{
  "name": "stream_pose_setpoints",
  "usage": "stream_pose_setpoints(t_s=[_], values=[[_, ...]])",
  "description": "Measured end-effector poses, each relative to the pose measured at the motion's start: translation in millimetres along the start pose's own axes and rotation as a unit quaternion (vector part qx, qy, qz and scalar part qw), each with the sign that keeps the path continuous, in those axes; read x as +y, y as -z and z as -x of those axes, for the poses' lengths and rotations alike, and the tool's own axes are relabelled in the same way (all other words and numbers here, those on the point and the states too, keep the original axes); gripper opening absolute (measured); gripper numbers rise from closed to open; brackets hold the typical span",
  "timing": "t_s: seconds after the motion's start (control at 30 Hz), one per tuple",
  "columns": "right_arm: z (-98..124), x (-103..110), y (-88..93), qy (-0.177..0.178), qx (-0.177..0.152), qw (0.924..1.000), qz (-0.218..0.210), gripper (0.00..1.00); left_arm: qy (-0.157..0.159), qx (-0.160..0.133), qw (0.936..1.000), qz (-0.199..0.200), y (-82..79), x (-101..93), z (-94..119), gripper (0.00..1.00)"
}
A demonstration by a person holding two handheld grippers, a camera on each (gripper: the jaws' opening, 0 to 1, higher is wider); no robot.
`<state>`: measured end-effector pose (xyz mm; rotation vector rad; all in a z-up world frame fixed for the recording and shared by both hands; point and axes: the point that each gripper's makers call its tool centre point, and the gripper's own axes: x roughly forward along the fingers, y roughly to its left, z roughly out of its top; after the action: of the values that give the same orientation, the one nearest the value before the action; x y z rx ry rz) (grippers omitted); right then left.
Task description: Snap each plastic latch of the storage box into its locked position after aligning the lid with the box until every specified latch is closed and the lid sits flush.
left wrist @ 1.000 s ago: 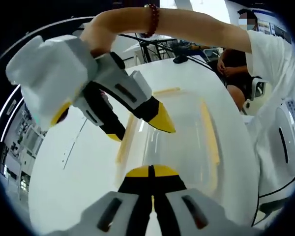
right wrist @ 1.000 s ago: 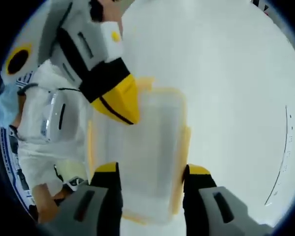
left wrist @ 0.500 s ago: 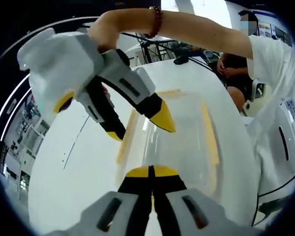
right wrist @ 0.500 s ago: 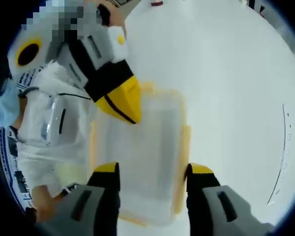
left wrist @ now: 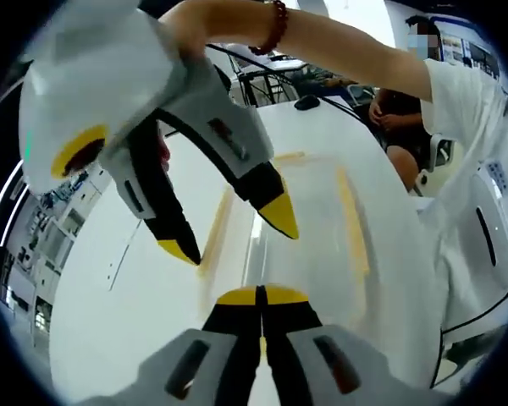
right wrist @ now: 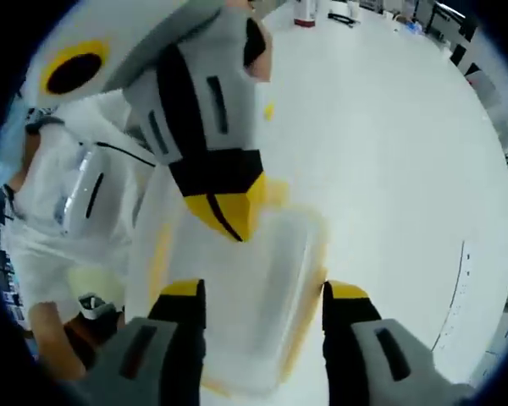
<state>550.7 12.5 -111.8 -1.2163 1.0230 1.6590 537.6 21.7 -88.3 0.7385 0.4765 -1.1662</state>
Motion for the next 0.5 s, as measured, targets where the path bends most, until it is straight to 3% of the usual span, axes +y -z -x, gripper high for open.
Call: stream_pose_setpoints(t_s=[0.07,0.2,0.27,0.5], values=[[2.5,-3.2,1.5,-0.001,0.001,0.9999,-0.013,0.55,-0.003,-0.002,1.0000,0.004,0.0,-0.1,0.3,0.00],[-1.8,-1.6,9.4,-0.030,0.000,0.9948,-0.097,0.56,-0.006,-0.010,0.9999,0.002,0.7,-0.6,-0.2,0.00],[-1.8,-3.7,8.7,-0.034,-0.013,0.9966,-0.074,0.55,-0.003,-0.017,0.9997,0.019,1.0,1.0,-0.7,0.00],[-3.5,-3.3,6.4,-0.031,-0.008,0.9970,-0.071,0.53,0.002,-0.036,0.9992,0.019,-1.1,1.0,-3.1,0.00]])
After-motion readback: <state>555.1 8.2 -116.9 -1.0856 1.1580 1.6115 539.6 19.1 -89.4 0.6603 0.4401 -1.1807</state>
